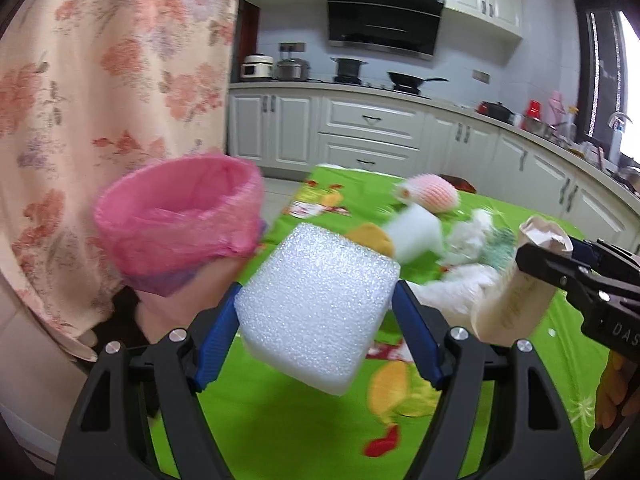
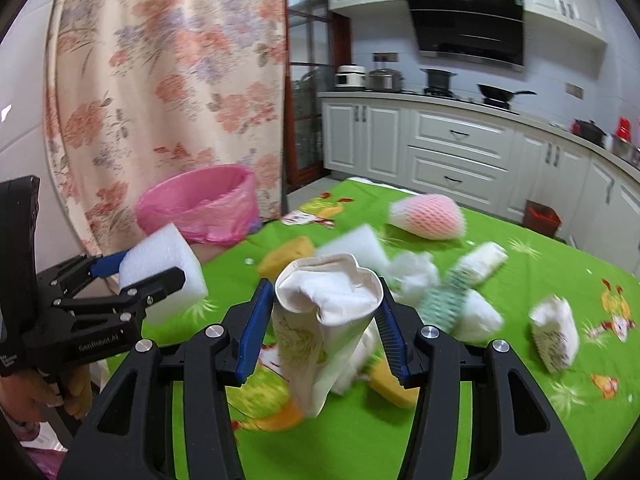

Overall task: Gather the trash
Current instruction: 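Carry both items over the pink wastebasket and open both grippers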

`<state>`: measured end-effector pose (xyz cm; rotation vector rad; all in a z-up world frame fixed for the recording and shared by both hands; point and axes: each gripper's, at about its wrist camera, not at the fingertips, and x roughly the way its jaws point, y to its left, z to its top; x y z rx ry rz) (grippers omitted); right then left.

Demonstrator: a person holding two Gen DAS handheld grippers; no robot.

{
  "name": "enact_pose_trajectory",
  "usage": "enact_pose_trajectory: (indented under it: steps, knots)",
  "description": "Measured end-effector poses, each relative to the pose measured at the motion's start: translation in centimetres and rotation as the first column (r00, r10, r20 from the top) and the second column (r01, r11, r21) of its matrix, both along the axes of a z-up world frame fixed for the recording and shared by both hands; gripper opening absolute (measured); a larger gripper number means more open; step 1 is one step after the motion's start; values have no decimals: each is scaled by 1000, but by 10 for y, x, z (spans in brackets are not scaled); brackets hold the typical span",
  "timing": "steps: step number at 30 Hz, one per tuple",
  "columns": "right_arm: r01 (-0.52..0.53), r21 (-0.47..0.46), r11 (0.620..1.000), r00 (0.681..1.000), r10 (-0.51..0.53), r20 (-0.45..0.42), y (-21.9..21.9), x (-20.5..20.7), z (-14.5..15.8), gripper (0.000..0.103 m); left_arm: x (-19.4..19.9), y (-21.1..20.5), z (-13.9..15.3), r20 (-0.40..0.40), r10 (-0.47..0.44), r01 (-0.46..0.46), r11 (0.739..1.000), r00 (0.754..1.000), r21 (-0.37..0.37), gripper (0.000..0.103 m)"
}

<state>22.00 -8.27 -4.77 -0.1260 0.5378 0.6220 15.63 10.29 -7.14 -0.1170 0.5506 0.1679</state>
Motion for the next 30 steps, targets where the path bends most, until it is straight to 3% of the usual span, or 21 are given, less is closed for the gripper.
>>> enact_pose_trajectory:
  steps: [7, 17, 21, 26, 30]
  knots:
    - [-80, -5, 997, 997, 80, 10, 48, 19, 6, 45, -2, 48, 11, 7, 98, -98, 995, 995, -11, 73]
    - [-146, 21, 989, 989, 146, 4, 90, 38, 13, 45, 7, 86, 24, 31, 152, -152, 988, 988, -2, 73]
    - [-180, 71, 981, 984, 179, 13, 116, 61, 27, 45, 22, 114, 39, 58, 185, -183, 982, 981, -45, 73]
    - [-218, 118, 969, 975, 221, -11, 155, 98, 36, 45, 52, 148, 49, 58, 213, -211, 977, 975, -32, 73]
    - [-239, 140, 961, 969, 244, -24, 187, 125, 41, 45, 77, 182, 50, 46, 245, -242, 968, 969, -65, 73]
